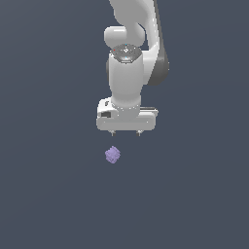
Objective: Pick up the object and move it to a goal position.
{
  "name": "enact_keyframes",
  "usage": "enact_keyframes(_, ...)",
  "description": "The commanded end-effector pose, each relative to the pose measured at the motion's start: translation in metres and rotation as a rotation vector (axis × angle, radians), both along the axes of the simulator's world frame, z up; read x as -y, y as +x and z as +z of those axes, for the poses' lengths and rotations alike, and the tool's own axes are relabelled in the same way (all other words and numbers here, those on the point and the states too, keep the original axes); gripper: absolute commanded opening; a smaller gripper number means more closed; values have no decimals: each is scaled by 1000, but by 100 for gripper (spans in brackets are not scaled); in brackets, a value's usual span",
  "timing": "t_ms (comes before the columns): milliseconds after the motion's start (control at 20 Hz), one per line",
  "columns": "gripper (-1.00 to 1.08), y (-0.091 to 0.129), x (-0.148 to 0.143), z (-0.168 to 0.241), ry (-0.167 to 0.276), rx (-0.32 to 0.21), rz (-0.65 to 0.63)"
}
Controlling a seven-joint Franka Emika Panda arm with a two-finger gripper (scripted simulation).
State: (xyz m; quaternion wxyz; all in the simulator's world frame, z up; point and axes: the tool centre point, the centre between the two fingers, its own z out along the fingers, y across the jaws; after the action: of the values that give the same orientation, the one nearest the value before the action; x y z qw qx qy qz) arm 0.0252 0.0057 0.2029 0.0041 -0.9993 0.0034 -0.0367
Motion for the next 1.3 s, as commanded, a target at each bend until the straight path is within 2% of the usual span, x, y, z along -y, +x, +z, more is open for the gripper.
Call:
enact_keyframes(0, 100, 0, 0, 0, 0, 0, 0)
enact_keyframes(500, 100, -3, -29, 8, 32, -2, 40)
enact_keyframes(850, 100, -2, -24, 2, 32, -6, 4)
enact_keyframes(1250, 100, 4, -8, -19, 38, -23, -137)
